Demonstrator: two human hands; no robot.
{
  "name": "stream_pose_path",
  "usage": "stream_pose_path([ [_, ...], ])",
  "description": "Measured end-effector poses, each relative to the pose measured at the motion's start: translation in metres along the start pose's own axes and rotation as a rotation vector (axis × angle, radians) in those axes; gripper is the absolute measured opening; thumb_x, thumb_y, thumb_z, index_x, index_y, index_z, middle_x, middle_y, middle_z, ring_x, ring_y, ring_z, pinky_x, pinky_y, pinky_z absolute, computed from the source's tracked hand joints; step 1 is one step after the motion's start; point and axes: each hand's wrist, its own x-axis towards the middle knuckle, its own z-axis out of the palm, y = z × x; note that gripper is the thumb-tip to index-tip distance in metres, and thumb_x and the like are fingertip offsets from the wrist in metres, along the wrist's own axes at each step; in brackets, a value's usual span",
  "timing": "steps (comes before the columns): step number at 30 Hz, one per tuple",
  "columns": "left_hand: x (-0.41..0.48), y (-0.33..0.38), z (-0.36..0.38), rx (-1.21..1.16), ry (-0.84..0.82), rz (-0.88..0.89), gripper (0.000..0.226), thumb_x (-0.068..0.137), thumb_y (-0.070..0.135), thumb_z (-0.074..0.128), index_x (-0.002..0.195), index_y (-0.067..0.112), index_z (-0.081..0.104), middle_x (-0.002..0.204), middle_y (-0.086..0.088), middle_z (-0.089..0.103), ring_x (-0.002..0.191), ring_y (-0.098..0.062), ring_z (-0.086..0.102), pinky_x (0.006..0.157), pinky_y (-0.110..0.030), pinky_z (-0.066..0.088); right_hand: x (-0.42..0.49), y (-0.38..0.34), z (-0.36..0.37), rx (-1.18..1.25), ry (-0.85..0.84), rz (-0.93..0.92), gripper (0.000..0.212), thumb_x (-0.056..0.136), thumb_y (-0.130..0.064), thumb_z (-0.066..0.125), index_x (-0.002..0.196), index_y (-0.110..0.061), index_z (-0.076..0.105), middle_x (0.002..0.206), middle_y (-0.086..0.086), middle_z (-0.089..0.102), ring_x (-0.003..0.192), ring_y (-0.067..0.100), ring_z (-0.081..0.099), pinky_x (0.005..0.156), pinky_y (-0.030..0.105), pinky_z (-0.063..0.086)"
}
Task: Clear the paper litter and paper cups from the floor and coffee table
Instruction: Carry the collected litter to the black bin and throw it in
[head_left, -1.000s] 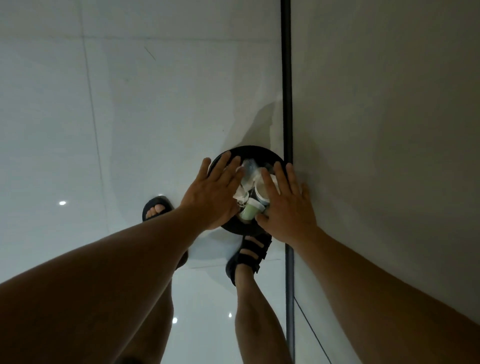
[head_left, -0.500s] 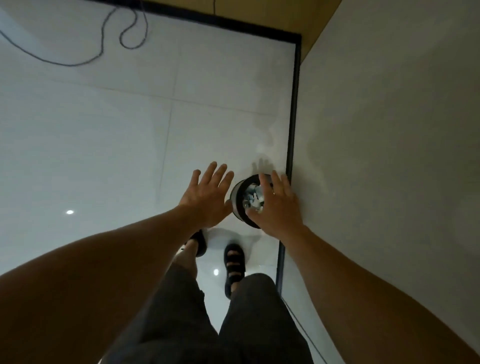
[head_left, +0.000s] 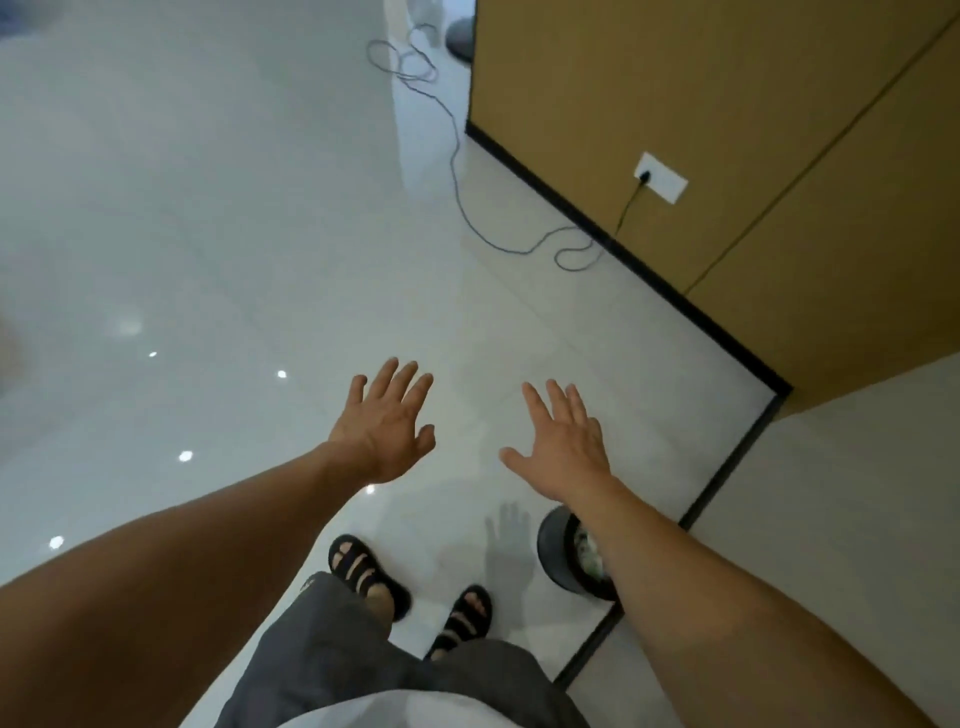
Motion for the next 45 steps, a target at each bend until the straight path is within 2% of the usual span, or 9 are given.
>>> stream_pose_path([
  [7,-0.128,-0.137,-0.006,-0.13,0.124,-0.361,0.069,0.096,0.053,0.024,0.153,0.021,0.003,0.161,-0.002,-0.003,0.147,-0.022,-0.011,0.118,-0.049,0.004,0.004,-0.197,-0.003,-0.197,-0.011,-0.359,0.09,0.089,-0.062,0.048,0.156,-0.031,-0.004,0.164,0.002,-0.01,0.149,0.024,-0.015,0.119,0.05,0.008],
  [16,-0.331,-0.349,0.021,-0.23,0.237,-0.775,0.067,0.097,0.053,0.025,0.153,0.022,0.006,0.161,-0.001,-0.001,0.147,-0.023,-0.01,0.117,-0.05,0.004,-0.037,-0.488,0.065,-0.343,-0.028,-0.749,0.088,0.089,-0.064,0.047,0.156,-0.031,-0.001,0.164,0.002,-0.006,0.15,0.024,-0.012,0.118,0.05,0.011],
  [21,-0.423,-0.435,0.034,-0.26,0.257,-0.941,0.066,0.096,0.053,0.027,0.152,0.022,0.009,0.161,-0.002,0.001,0.148,-0.024,-0.006,0.117,-0.051,0.006,-0.062,-0.62,0.095,-0.364,-0.02,-0.923,0.088,0.088,-0.066,0.047,0.156,-0.031,0.001,0.164,0.002,-0.002,0.15,0.025,-0.009,0.118,0.051,0.014],
  [31,-0.485,-0.602,0.053,-0.323,0.264,-1.135,0.065,0.096,0.055,0.027,0.151,0.023,0.014,0.161,-0.001,0.003,0.148,-0.023,-0.005,0.117,-0.05,0.006,-0.033,-0.833,0.144,-0.504,-0.072,-1.069,0.089,0.088,-0.068,0.045,0.155,-0.033,-0.001,0.165,0.001,-0.003,0.15,0.026,-0.009,0.118,0.052,0.011],
  [39,-0.531,-0.754,0.04,-0.378,0.202,-1.278,0.066,0.097,0.052,0.026,0.153,0.022,0.009,0.161,0.0,0.001,0.148,-0.02,-0.006,0.118,-0.048,0.006,0.01,-1.02,0.154,-0.486,-0.114,-1.16,0.088,0.088,-0.064,0.049,0.156,-0.03,0.004,0.164,0.002,0.003,0.15,0.026,-0.001,0.116,0.051,0.019],
  [45,-0.549,-0.869,0.052,-0.422,0.251,-1.297,0.068,0.095,0.052,0.029,0.153,0.023,0.009,0.161,0.002,0.006,0.148,-0.019,-0.002,0.117,-0.046,0.01,0.043,-1.146,0.172,-0.525,-0.139,-1.163,0.089,0.087,-0.063,0.05,0.156,-0.031,0.003,0.164,0.001,0.003,0.15,0.026,0.002,0.117,0.051,0.022],
])
